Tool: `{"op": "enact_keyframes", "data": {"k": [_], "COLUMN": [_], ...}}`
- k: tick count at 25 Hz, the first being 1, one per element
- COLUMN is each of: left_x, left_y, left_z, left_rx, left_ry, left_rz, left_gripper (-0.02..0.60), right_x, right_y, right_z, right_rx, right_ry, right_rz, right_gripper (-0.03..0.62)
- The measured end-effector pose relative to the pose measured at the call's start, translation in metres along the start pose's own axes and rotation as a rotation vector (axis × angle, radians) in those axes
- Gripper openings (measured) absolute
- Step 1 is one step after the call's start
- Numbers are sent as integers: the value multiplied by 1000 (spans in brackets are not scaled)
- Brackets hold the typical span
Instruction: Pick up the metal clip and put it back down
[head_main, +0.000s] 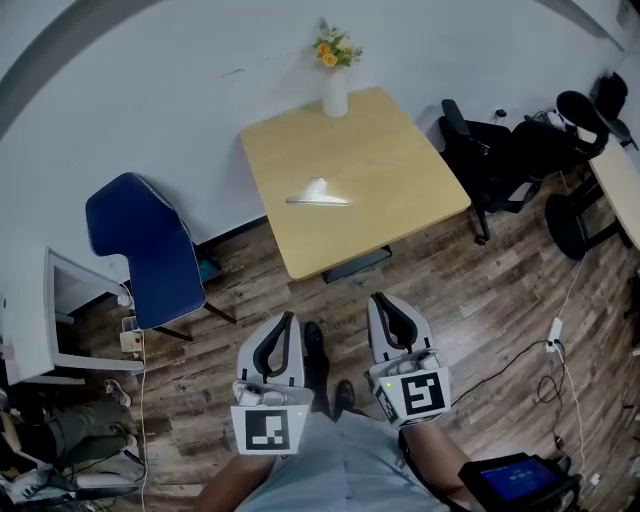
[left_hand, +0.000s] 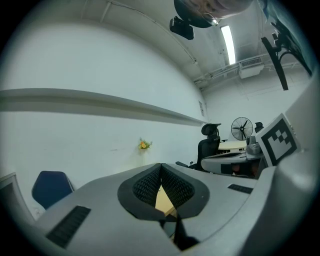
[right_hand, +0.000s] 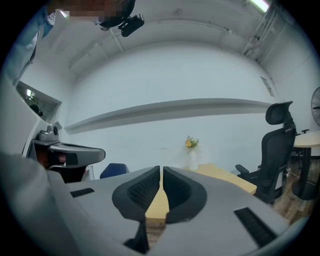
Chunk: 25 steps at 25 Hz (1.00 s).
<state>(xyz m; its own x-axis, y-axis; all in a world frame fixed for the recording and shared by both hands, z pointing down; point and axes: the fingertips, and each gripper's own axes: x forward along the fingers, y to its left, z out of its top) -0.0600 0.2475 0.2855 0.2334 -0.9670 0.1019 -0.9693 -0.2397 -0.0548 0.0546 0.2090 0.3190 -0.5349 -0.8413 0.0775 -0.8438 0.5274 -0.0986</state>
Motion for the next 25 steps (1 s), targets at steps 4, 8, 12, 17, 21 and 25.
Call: {"op": "enact_keyframes", "data": {"k": [4, 8, 12, 17, 21, 25], "left_x": [39, 88, 140, 204, 245, 261], "left_y": [32, 71, 107, 149, 176, 194], "left_z": [-13, -28, -44, -46, -31, -11], "left_rx": [-34, -50, -67, -75, -96, -108], "left_ry": [30, 71, 107, 116, 74, 24], "left_rz": [15, 18, 6, -23, -33, -44], "left_gripper": [18, 18, 18, 18, 18, 18], "right_x": [48, 109, 174, 246, 292, 319], "right_y": [-5, -10, -18, -33, -44, -41], "right_z": [-10, -27, -43, -43, -33, -16], "right_rx": [1, 18, 33, 27, -2, -36], "right_ry": [38, 81, 117, 153, 161, 155], "right_rz": [16, 32, 40, 20, 2, 1], "right_gripper": [49, 49, 49, 49, 49, 49]}}
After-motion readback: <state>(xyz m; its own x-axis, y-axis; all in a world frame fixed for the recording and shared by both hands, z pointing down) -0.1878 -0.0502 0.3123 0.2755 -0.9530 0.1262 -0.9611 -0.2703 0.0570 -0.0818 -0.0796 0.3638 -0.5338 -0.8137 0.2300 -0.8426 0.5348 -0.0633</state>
